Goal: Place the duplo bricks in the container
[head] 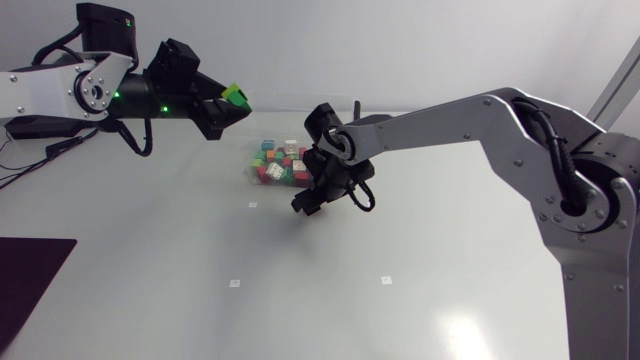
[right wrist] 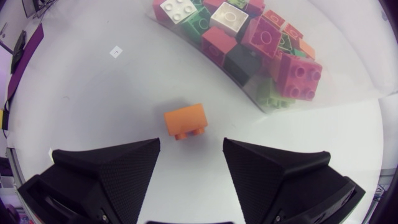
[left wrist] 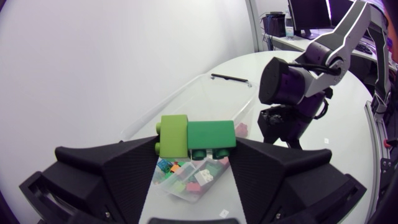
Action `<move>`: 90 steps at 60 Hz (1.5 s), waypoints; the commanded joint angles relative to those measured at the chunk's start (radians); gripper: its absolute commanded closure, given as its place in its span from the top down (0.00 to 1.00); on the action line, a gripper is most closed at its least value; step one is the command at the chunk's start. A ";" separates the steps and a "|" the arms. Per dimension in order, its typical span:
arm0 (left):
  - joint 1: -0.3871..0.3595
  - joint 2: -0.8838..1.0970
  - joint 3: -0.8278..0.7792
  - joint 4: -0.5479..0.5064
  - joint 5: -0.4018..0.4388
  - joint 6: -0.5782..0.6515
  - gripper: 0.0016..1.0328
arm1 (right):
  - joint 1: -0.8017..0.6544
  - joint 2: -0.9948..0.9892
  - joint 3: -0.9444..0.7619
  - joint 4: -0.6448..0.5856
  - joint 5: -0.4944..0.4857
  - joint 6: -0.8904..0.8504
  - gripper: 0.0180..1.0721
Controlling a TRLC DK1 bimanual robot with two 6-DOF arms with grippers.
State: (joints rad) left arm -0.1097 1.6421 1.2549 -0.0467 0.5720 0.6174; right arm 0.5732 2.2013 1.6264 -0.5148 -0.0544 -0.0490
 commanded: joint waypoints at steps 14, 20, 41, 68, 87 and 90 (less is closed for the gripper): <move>0.010 0.101 0.107 0.061 0.011 -0.108 0.66 | -0.022 0.049 0.061 -0.005 -0.056 -0.094 0.73; 0.011 0.157 0.169 0.073 0.011 -0.160 0.66 | -0.027 0.077 0.086 -0.014 -0.081 -0.117 0.73; -0.018 0.321 0.316 0.064 -0.017 -0.206 0.66 | -0.026 0.121 0.168 -0.099 -0.108 -0.169 0.73; -0.036 0.317 0.390 -0.087 -0.139 -0.202 0.96 | -0.021 0.152 0.225 -0.157 -0.108 -0.196 0.70; -0.008 0.182 0.265 -0.140 -0.221 -0.180 0.96 | -0.015 0.172 0.247 -0.188 -0.105 -0.201 0.48; -0.005 0.167 0.250 -0.140 -0.238 -0.180 0.96 | -0.013 0.172 0.244 -0.188 -0.105 -0.201 0.44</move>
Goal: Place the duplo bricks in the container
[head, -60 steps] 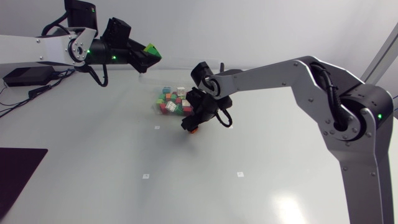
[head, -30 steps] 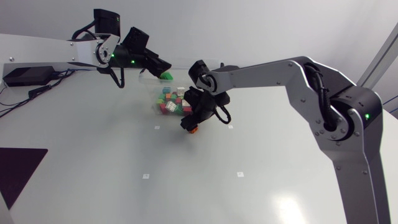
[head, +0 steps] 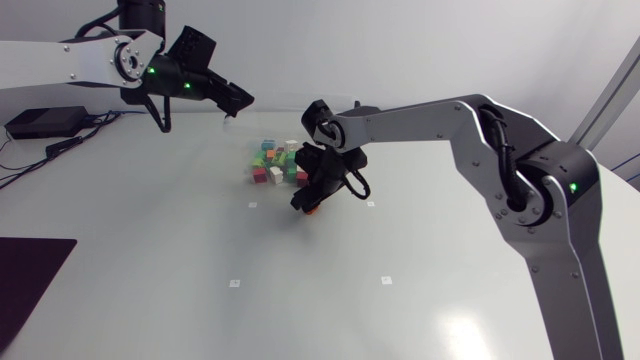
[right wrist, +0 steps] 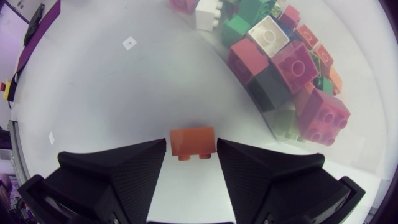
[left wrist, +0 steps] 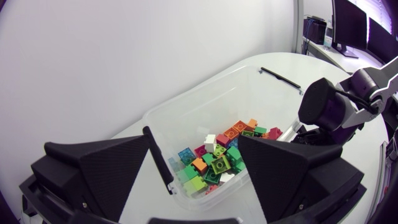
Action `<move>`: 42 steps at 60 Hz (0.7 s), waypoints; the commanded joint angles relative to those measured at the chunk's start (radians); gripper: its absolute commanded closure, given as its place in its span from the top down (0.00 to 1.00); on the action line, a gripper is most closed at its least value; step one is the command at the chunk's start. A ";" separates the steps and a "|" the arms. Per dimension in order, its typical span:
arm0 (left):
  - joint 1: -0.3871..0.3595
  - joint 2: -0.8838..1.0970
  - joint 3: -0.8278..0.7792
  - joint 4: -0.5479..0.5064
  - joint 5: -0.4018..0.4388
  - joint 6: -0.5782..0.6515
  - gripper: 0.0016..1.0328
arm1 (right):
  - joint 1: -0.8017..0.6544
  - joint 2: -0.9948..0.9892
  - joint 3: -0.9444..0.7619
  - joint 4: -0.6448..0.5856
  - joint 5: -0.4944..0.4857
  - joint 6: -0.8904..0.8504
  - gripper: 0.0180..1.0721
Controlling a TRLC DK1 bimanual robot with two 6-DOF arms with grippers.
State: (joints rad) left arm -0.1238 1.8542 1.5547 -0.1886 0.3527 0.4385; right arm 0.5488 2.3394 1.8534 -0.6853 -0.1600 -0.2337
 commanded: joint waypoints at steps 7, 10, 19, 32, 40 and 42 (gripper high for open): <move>0.018 -0.087 -0.104 0.003 -0.023 -0.001 0.96 | 0.014 0.031 0.004 -0.017 -0.001 -0.015 0.35; 0.023 -0.110 -0.133 0.006 -0.024 0.000 0.96 | 0.016 0.028 -0.003 -0.013 -0.001 -0.013 0.32; 0.044 -0.171 -0.206 0.017 -0.026 -0.001 0.96 | 0.020 0.003 -0.031 0.000 0.002 -0.007 0.25; 0.076 -0.263 -0.305 0.025 -0.026 0.000 0.96 | 0.025 -0.120 -0.129 0.015 0.008 0.002 0.24; 0.101 -0.320 -0.383 0.074 -0.038 -0.006 0.96 | 0.023 -0.239 -0.180 0.015 0.011 0.007 0.24; 0.104 -0.336 -0.403 0.095 -0.052 -0.007 0.96 | 0.020 -0.267 -0.186 0.015 0.014 0.008 0.24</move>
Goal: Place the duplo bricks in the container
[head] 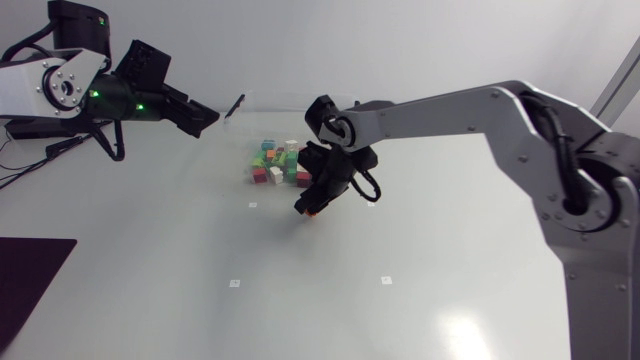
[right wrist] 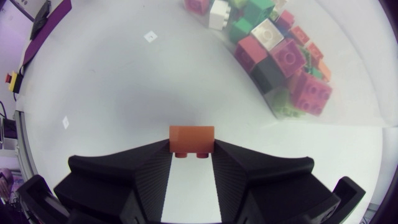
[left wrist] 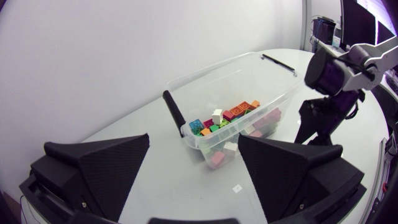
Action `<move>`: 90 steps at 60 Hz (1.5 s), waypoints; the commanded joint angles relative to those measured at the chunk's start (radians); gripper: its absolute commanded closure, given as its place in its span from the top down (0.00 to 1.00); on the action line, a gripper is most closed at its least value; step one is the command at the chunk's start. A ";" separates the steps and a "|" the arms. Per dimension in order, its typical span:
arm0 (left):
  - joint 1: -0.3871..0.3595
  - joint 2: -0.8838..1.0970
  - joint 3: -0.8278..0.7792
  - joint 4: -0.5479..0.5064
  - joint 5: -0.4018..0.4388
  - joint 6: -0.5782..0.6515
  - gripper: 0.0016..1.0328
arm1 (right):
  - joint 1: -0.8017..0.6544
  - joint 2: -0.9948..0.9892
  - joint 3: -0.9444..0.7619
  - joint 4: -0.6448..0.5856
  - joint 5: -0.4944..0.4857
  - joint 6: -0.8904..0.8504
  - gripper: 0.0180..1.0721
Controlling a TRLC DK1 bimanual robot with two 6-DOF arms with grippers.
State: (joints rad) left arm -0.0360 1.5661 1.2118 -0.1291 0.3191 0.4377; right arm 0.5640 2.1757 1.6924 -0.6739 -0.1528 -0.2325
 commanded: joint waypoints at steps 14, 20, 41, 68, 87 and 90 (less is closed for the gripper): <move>0.013 -0.149 -0.192 0.129 -0.101 -0.082 0.96 | -0.006 -0.232 -0.004 -0.006 0.015 0.027 0.24; 0.007 -0.186 -0.239 0.155 -0.114 -0.090 0.96 | -0.013 -0.258 0.023 -0.001 0.021 0.035 0.24; 0.005 -0.253 -0.325 0.172 -0.118 -0.191 0.96 | -0.047 -0.267 0.139 0.065 0.033 0.081 0.25; 0.004 -0.336 -0.406 0.195 -0.140 -0.205 0.96 | -0.075 -0.120 0.277 0.166 0.056 0.124 0.25; 0.002 -0.371 -0.448 0.223 -0.157 -0.237 0.96 | -0.058 0.006 0.357 0.227 0.101 0.136 0.42; 0.004 -0.377 -0.451 0.223 -0.157 -0.237 0.96 | -0.055 0.027 0.366 0.229 0.113 0.133 0.50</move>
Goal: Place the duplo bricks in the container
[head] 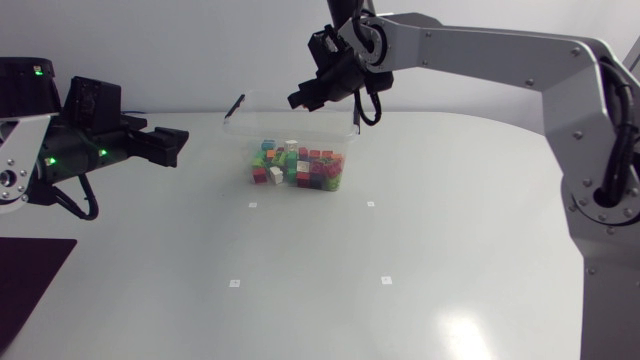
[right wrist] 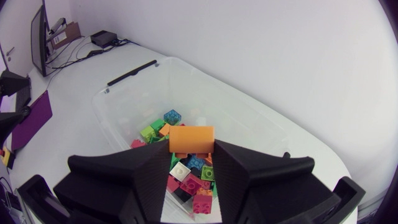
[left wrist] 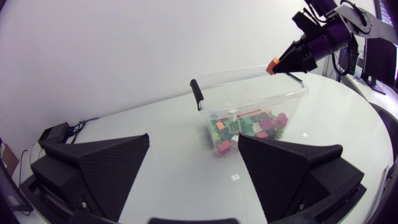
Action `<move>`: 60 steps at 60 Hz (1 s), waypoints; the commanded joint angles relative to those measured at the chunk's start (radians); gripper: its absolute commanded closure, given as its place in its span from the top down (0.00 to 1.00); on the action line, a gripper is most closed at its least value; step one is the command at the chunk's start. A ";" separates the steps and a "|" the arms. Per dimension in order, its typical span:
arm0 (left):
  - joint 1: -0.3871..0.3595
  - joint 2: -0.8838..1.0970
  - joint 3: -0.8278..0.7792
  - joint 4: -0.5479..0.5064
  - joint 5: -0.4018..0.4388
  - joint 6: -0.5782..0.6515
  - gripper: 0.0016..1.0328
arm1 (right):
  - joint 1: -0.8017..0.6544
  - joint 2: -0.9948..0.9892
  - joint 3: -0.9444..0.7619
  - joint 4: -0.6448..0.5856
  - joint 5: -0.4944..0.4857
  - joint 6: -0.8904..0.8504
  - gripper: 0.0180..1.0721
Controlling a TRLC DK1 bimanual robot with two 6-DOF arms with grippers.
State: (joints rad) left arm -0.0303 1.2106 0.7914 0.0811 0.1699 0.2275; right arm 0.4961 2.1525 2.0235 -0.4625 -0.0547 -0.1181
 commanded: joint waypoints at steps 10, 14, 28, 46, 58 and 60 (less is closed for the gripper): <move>0.000 -0.045 -0.050 0.013 -0.009 -0.025 0.96 | 0.015 0.096 0.070 0.016 0.032 0.012 0.87; 0.004 -0.059 -0.058 0.014 -0.012 -0.022 0.96 | 0.015 0.089 0.067 0.013 0.033 0.014 0.93; 0.013 -0.125 -0.103 0.014 -0.026 -0.019 0.96 | 0.001 -0.095 -0.097 0.068 0.067 0.006 0.94; 0.036 -0.183 -0.178 0.063 -0.032 -0.017 0.96 | -0.025 -0.407 -0.465 0.217 0.190 -0.035 0.94; 0.050 -0.263 -0.230 0.066 -0.036 -0.017 0.96 | -0.053 -0.628 -0.730 0.328 0.274 -0.055 0.94; 0.052 -0.284 -0.242 0.066 -0.036 -0.020 0.96 | -0.054 -0.663 -0.772 0.344 0.289 -0.064 0.94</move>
State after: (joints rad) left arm 0.0101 0.9794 0.5945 0.1333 0.1429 0.2275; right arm 0.4500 1.5673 1.3510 -0.1509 0.2058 -0.1577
